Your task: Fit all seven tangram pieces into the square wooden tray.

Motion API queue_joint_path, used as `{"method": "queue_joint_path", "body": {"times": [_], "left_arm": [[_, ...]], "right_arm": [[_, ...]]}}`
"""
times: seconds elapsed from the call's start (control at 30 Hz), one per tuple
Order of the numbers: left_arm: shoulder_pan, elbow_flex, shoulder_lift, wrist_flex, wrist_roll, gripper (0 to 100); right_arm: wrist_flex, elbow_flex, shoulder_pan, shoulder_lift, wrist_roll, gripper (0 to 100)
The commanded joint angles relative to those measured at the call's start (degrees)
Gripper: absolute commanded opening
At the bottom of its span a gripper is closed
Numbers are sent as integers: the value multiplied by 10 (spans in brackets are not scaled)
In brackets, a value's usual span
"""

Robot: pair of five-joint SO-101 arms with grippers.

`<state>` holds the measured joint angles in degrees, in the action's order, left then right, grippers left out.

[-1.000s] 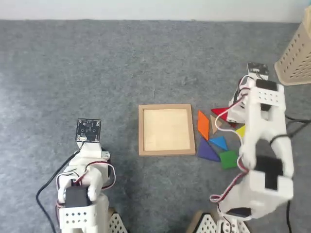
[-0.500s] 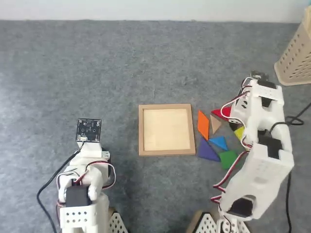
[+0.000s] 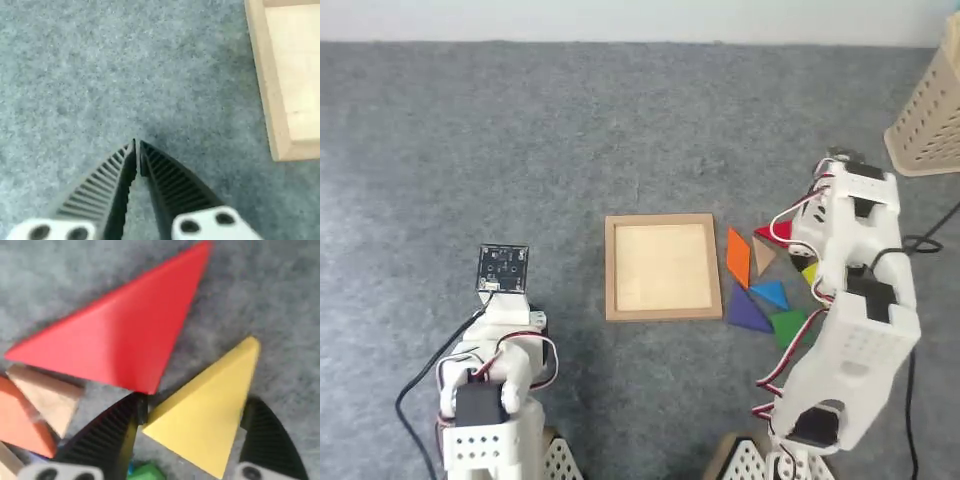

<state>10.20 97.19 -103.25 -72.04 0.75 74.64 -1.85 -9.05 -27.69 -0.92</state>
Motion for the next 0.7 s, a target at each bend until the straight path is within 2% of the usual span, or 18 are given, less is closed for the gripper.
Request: {"method": "queue_joint_path", "body": {"times": [0.0, 0.23, 0.67], "left_arm": [[0, -7, -10, -3, -5, 12], [0, -7, -10, -3, -5, 12], [0, -7, -10, -3, -5, 12]], "right_arm": [[17, 13, 24, 0, -13, 290], [34, 13, 24, -2, 7, 340], [36, -14, 23, 2, 15, 340]]}}
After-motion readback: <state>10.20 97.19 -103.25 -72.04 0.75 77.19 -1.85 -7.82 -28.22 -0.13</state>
